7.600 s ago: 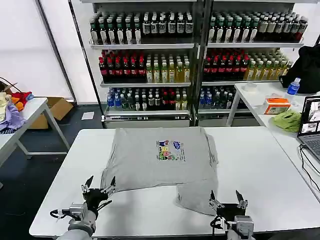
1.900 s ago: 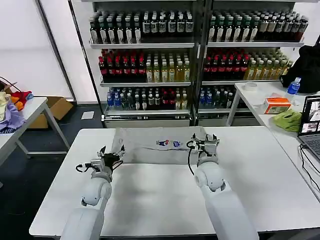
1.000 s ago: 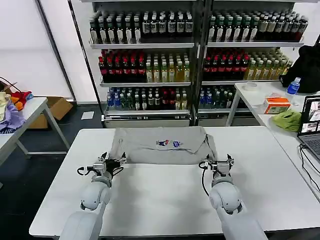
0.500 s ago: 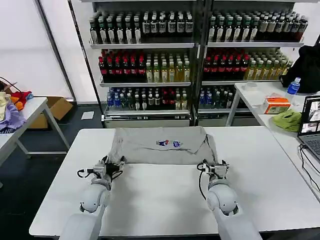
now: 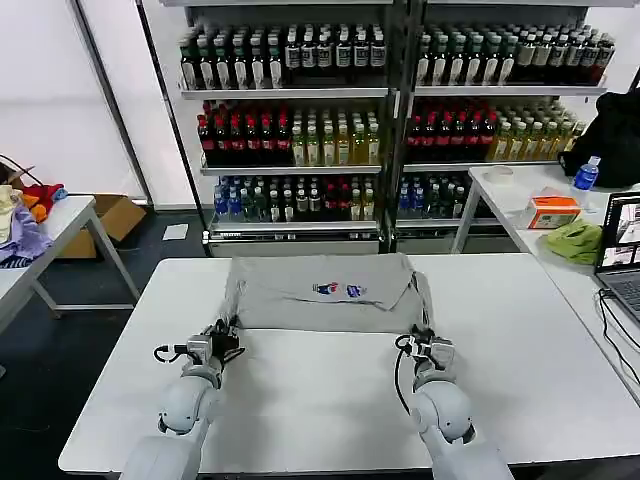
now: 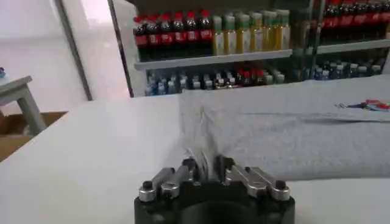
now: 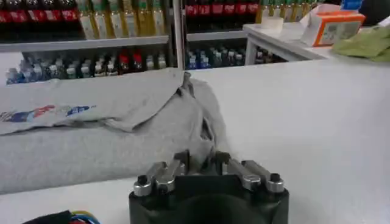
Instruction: Fold and organize the clothes.
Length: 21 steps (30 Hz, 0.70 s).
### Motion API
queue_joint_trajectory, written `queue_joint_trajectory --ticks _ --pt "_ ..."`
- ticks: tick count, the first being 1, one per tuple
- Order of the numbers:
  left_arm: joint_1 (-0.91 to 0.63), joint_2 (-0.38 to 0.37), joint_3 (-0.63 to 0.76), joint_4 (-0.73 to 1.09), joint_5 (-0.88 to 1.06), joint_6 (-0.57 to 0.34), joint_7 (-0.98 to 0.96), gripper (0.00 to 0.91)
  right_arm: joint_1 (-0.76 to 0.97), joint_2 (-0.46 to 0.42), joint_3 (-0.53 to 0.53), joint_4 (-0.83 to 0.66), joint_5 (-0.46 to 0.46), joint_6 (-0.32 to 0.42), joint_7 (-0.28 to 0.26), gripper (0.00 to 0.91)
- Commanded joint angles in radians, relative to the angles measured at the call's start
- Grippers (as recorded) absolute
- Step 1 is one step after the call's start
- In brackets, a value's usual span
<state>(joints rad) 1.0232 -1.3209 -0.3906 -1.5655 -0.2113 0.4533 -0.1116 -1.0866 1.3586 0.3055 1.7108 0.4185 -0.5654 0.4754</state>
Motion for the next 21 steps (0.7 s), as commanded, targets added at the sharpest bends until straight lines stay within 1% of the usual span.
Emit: queue_joint_trajectory --ticks 1,2,4,5,7,9,10,11,14,21 --pt "0.048 -0.001 -0.004 -0.058 0.005 -0.014 0.000 0.010 -0.044 0.001 0.002 0.054 -0.013 0.003 0.005 0.000" --pt "0.058 -0.001 -0.008 -0.081 0.005 -0.022 -0.002 0.010 -0.057 0.000 0.004 0.076 -0.030 0.006 0.008 0.000" --pt "0.086 0.004 -0.010 -0.126 0.002 -0.029 -0.002 0.010 -0.074 -0.002 0.006 0.100 -0.039 0.007 0.011 0.000" --pt "0.097 0.007 -0.012 -0.150 0.003 -0.033 -0.002 0.010 -0.089 -0.002 0.008 0.144 -0.044 0.006 0.016 0.000" --pt "0.128 0.010 -0.019 -0.196 0.002 -0.037 -0.003 0.010 -0.103 -0.004 0.008 0.181 -0.046 0.003 0.023 0.000" --pt "0.170 0.002 -0.038 -0.266 0.009 -0.046 -0.003 0.010 -0.142 -0.006 0.004 0.304 -0.050 -0.007 0.057 0.000" --pt "0.203 -0.009 -0.050 -0.334 0.007 -0.048 -0.002 0.010 -0.161 -0.005 0.002 0.334 -0.057 -0.012 0.064 0.000" --pt "0.242 -0.017 -0.053 -0.384 0.004 -0.047 -0.002 0.010 -0.201 -0.005 0.000 0.402 -0.069 -0.013 0.065 0.000" --pt "0.340 -0.027 -0.057 -0.495 0.021 -0.054 0.000 0.010 -0.275 -0.009 0.002 0.508 -0.076 -0.013 0.086 0.000" --pt "0.530 0.005 -0.114 -0.596 0.055 -0.059 -0.016 0.010 -0.461 -0.086 0.012 0.600 -0.096 -0.014 0.125 0.000"
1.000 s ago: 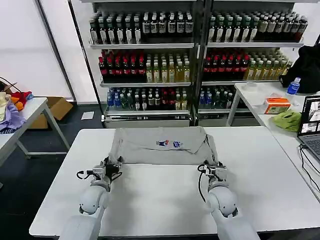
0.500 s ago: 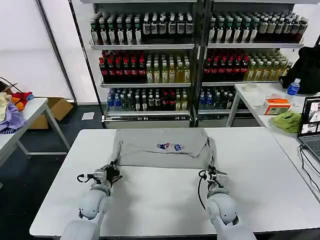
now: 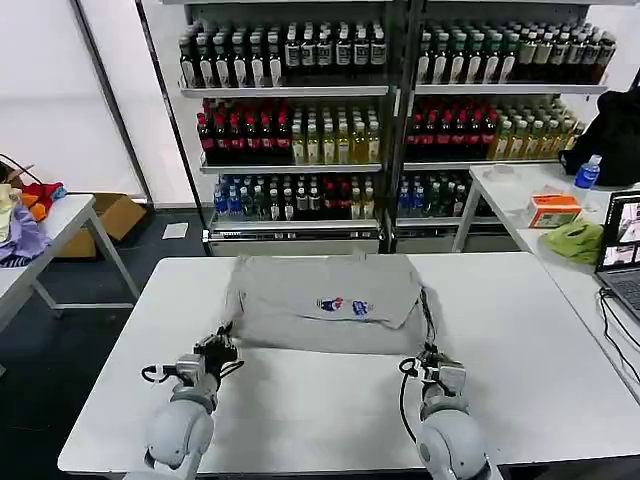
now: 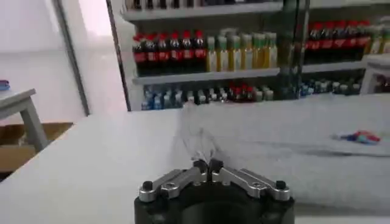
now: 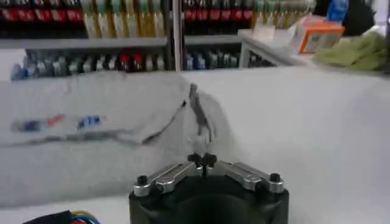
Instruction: Fold and organize the clothes.
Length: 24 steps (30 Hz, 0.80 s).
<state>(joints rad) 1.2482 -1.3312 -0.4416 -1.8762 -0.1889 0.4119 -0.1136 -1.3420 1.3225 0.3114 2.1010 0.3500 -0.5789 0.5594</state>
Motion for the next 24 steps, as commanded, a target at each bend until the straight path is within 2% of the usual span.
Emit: queue_joint_trajectory --ticks 1,7,12,17,18,19,20,21,22,24 --pt "0.334 0.015 -0.066 -0.303 0.033 -0.024 -0.022 0.010 -0.227 -0.061 0.010 0.221 -0.028 0.000 0.043 0.000" --pt "0.607 -0.006 -0.039 -0.433 0.069 -0.078 -0.064 0.010 -0.496 -0.151 0.086 0.342 0.001 0.008 0.077 0.000" --pt "0.648 -0.036 -0.005 -0.376 0.122 -0.101 -0.086 0.010 -0.490 -0.148 0.082 0.272 -0.003 0.001 0.126 0.000" --pt "0.694 -0.052 0.020 -0.342 0.166 -0.115 -0.090 0.010 -0.525 -0.174 0.084 0.292 -0.025 0.000 0.132 0.000" --pt "0.697 -0.054 0.019 -0.345 0.165 -0.116 -0.095 0.010 -0.529 -0.175 0.089 0.298 -0.028 0.000 0.135 0.353" --pt "0.696 -0.055 0.016 -0.350 0.164 -0.118 -0.095 0.010 -0.530 -0.177 0.091 0.301 -0.033 0.001 0.137 0.907" --pt "0.695 -0.058 0.013 -0.353 0.164 -0.119 -0.095 0.010 -0.528 -0.178 0.089 0.302 -0.032 0.000 0.138 0.907" --pt "0.694 -0.058 0.012 -0.362 0.163 -0.120 -0.096 0.675 -0.527 -0.177 0.088 0.301 -0.033 0.000 0.138 0.907" --pt "0.694 -0.058 0.011 -0.365 0.163 -0.118 -0.098 0.907 -0.524 -0.178 0.081 0.298 -0.035 0.000 0.136 0.907" --pt "0.695 -0.057 0.010 -0.366 0.164 -0.108 -0.098 0.907 -0.522 -0.174 0.071 0.294 -0.037 0.000 0.137 0.907"
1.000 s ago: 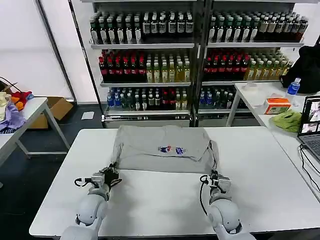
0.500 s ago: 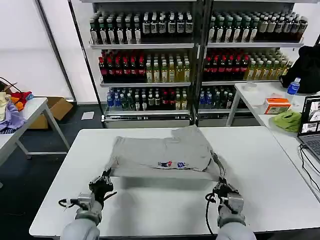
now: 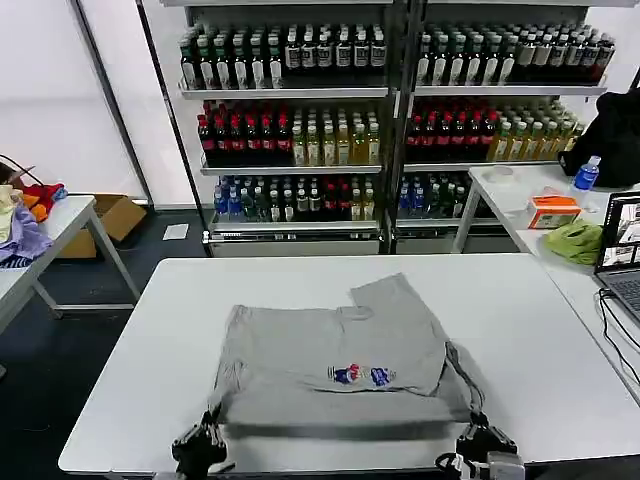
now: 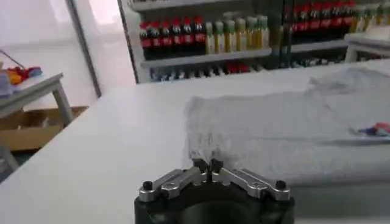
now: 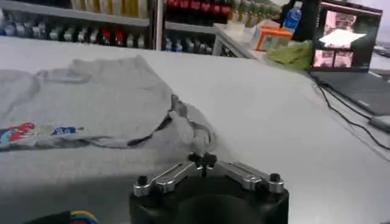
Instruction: Fold and organize the clothes.
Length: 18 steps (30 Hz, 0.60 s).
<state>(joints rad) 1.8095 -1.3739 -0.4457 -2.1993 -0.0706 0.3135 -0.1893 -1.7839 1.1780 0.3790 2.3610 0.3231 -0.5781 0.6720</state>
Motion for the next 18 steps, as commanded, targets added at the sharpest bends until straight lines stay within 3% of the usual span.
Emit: queue_joint_trajectory --ticks 1,12,18 --pt "0.134 -0.014 0.017 -0.041 0.046 -0.010 -0.020 0.907 -0.080 -0.026 -0.003 0.034 -0.015 -0.001 0.024 0.907" --pt "0.097 -0.039 0.076 -0.070 0.036 -0.007 -0.011 0.907 -0.122 -0.002 -0.028 0.094 -0.034 0.000 0.018 0.907" --pt "0.018 -0.040 0.044 -0.087 0.028 0.002 -0.012 0.907 -0.033 0.024 0.037 0.081 -0.055 0.000 -0.017 0.907"
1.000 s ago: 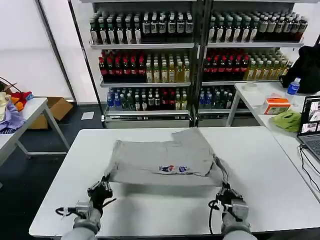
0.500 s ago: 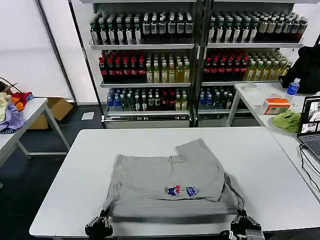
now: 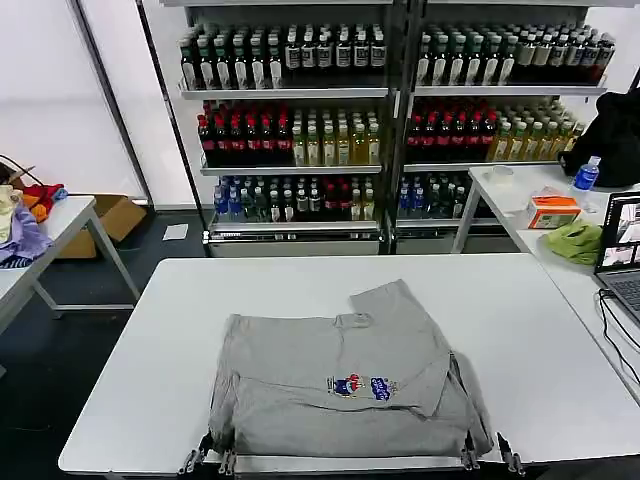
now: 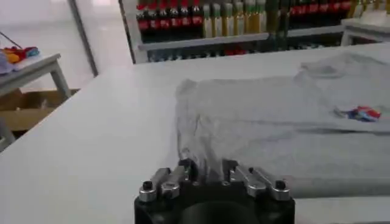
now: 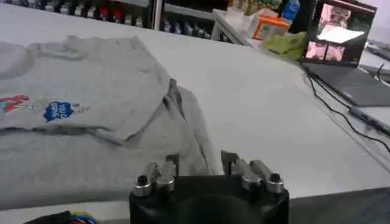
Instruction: Fold and organize the clothes.
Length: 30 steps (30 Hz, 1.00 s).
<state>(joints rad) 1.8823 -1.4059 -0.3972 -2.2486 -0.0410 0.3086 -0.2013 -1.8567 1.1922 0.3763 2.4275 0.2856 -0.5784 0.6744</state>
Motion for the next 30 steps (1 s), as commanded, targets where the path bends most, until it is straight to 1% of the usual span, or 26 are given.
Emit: queue_joint_trajectory --ticks 1,2,3,6,9,14,19,24,27,30 --pt "-0.063 -0.008 -0.007 -0.037 -0.004 0.009 0.000 0.907 0.052 0.011 0.051 -0.001 -0.019 0.000 -0.029 0.907" --pt "-0.078 -0.008 -0.010 -0.037 -0.007 0.012 0.000 0.907 0.075 0.012 0.061 -0.017 -0.020 0.000 -0.047 0.907" --pt "-0.091 -0.010 -0.014 -0.035 -0.007 0.013 0.000 0.907 0.104 0.014 0.078 -0.058 -0.029 0.000 -0.083 0.907" --pt "-0.093 -0.014 -0.017 -0.039 -0.006 0.011 0.000 0.907 0.128 0.018 0.084 -0.098 -0.036 0.000 -0.117 0.907" --pt "-0.100 -0.015 -0.018 -0.049 -0.006 0.012 0.001 0.907 0.135 0.022 0.078 -0.122 -0.046 0.000 -0.124 0.907" --pt "-0.184 -0.013 -0.027 -0.026 -0.022 0.033 0.010 0.907 0.210 0.037 0.082 -0.186 -0.053 0.000 -0.133 0.907" --pt "-0.255 0.011 -0.036 0.025 -0.055 0.052 0.052 0.907 0.319 0.048 0.078 -0.289 -0.057 -0.002 -0.144 0.907" --pt "-0.317 0.031 -0.043 0.063 -0.093 0.082 0.058 0.907 0.398 0.062 0.058 -0.352 -0.080 -0.002 -0.146 0.907" --pt "-0.336 0.035 -0.042 0.082 -0.107 0.086 0.059 0.907 0.448 0.074 0.042 -0.386 -0.103 -0.003 -0.147 0.907" --pt "-0.355 0.039 -0.043 0.102 -0.122 0.091 0.063 0.907 0.503 0.072 0.027 -0.425 -0.107 -0.004 -0.145 0.907"
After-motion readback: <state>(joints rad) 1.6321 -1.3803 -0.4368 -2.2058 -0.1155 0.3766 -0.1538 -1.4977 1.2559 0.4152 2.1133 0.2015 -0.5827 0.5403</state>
